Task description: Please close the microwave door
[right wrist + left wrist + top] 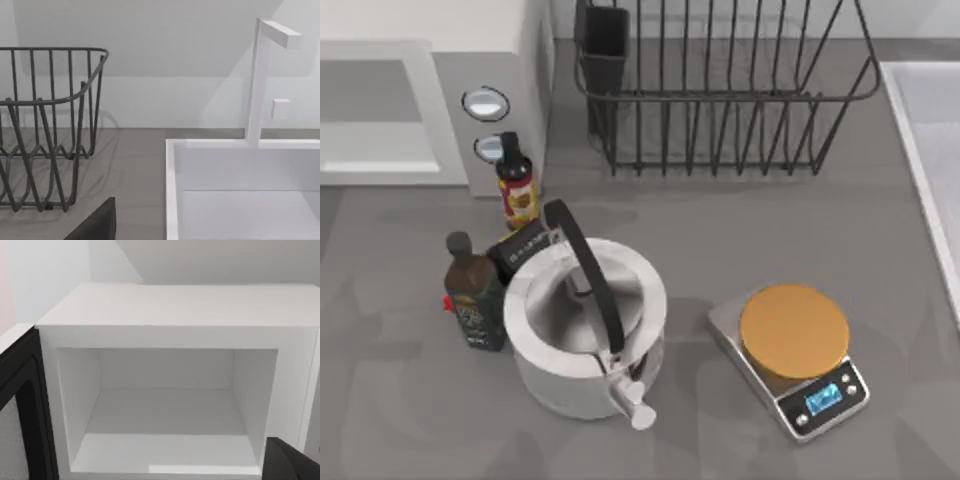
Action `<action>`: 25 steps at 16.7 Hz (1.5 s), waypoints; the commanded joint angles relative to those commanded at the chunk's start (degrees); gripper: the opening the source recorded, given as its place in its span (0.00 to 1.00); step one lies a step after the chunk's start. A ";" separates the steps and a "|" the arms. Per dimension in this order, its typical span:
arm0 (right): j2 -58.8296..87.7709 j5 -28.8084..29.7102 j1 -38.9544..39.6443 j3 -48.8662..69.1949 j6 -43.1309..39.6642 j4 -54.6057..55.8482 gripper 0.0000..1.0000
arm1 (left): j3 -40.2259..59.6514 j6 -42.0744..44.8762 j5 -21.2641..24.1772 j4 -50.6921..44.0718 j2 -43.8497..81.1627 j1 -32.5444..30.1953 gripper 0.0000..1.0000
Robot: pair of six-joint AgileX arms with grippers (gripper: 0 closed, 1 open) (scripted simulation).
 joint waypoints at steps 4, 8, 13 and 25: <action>0.00 0.00 0.00 0.00 0.00 0.00 1.00 | 2.41 0.11 -2.02 4.32 7.02 -2.04 0.00; 0.00 0.00 0.00 0.00 0.00 0.00 1.00 | 2.28 0.10 -2.13 4.43 7.09 -2.01 0.00; 0.00 0.00 0.00 0.00 0.00 0.00 1.00 | 1.93 0.10 4.83 3.10 5.44 4.96 0.00; 0.00 0.00 0.00 0.00 0.00 0.00 1.00 | 5.11 3.14 12.99 -1.20 6.98 14.34 0.00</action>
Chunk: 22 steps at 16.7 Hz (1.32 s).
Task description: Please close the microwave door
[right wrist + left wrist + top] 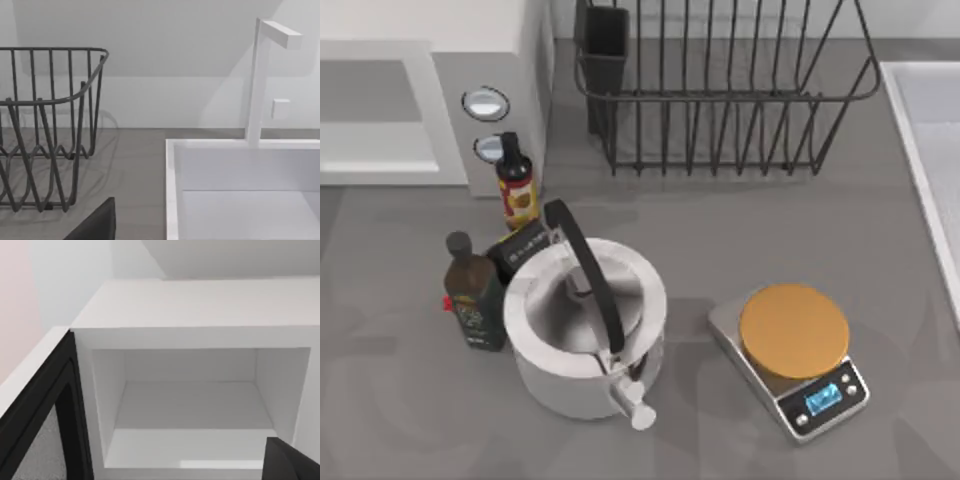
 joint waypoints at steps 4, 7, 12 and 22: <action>0.00 0.00 0.00 0.00 0.00 0.00 1.00 | 12.42 9.17 2.18 -8.10 13.49 5.93 0.00; 0.00 0.00 0.00 0.00 0.00 0.00 1.00 | 24.91 18.27 3.84 -16.20 29.64 11.33 0.00; 0.00 0.00 0.00 0.00 0.00 0.00 1.00 | 46.52 34.02 5.62 -30.34 59.47 19.56 0.00; 0.00 0.00 0.00 0.00 0.00 0.00 1.00 | 66.95 49.73 5.75 -44.63 84.32 26.14 0.00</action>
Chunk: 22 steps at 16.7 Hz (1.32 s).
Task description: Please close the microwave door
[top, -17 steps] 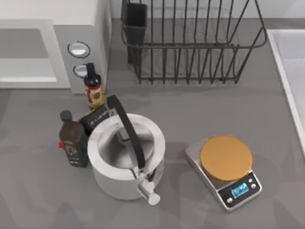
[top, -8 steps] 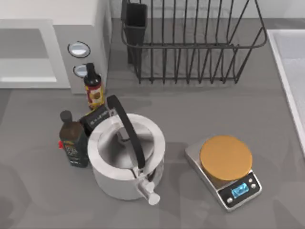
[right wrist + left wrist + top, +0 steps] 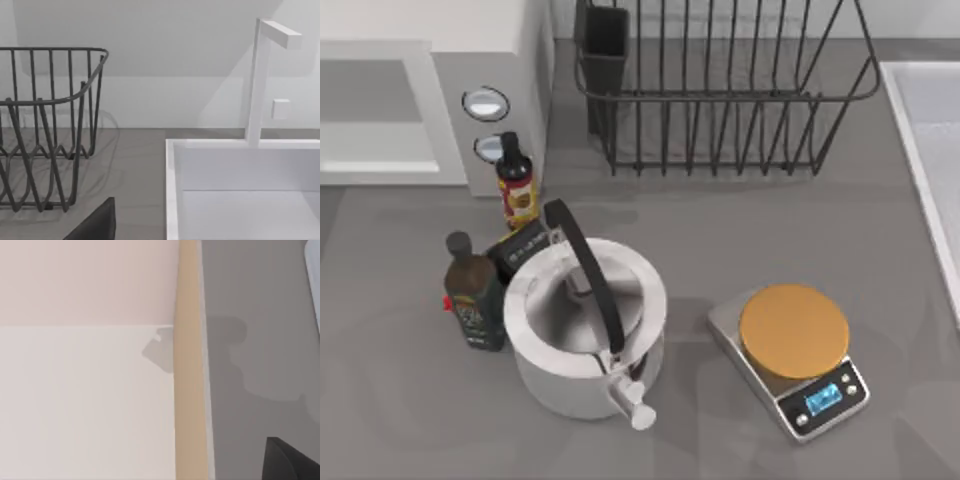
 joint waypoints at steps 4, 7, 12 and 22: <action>0.00 0.00 0.00 0.00 0.00 0.00 1.00 | -0.33 -0.04 -0.06 0.32 -0.06 -0.27 0.00; 0.00 0.00 0.00 0.00 0.00 0.00 1.00 | -3.50 0.02 -0.03 4.45 1.38 -0.20 0.00; 0.00 0.00 0.00 0.00 0.00 0.00 1.00 | -12.40 0.21 0.09 18.71 5.51 0.06 0.00; 0.00 0.00 0.00 0.00 0.00 0.00 1.00 | -19.42 -2.18 -0.95 24.04 2.63 -2.33 0.00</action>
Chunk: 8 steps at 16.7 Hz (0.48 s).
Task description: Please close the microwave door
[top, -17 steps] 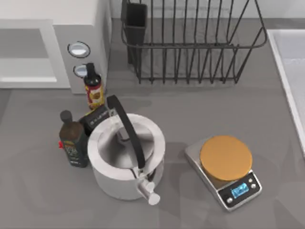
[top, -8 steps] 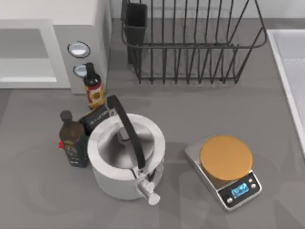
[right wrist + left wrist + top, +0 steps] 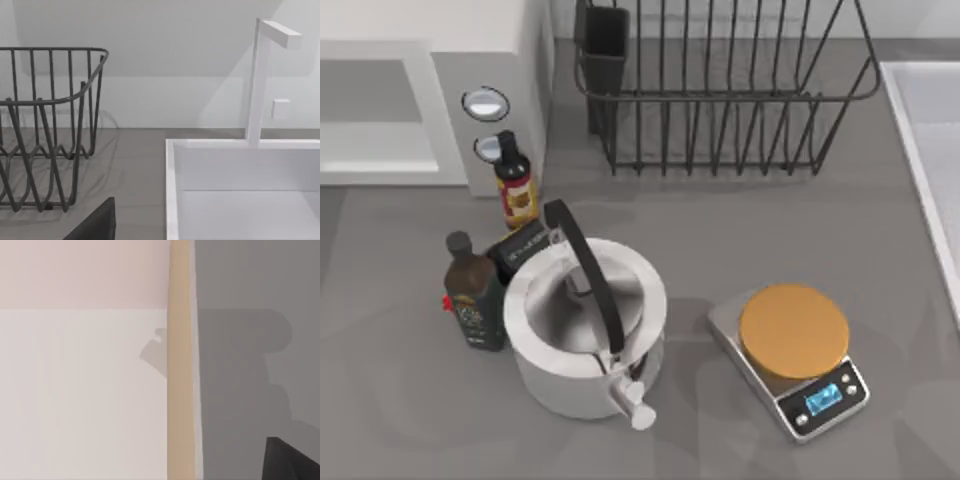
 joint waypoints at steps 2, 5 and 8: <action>0.00 0.00 0.00 0.00 0.00 0.00 1.00 | -5.71 -2.51 -1.14 2.45 -4.16 -2.29 0.00; 0.00 0.00 0.00 0.00 0.00 0.00 1.00 | -14.39 -6.40 -2.84 6.32 -10.61 -5.77 0.00; 0.00 0.00 0.00 0.00 0.00 0.00 1.00 | -17.78 -8.44 -3.73 8.38 -13.80 -7.60 0.00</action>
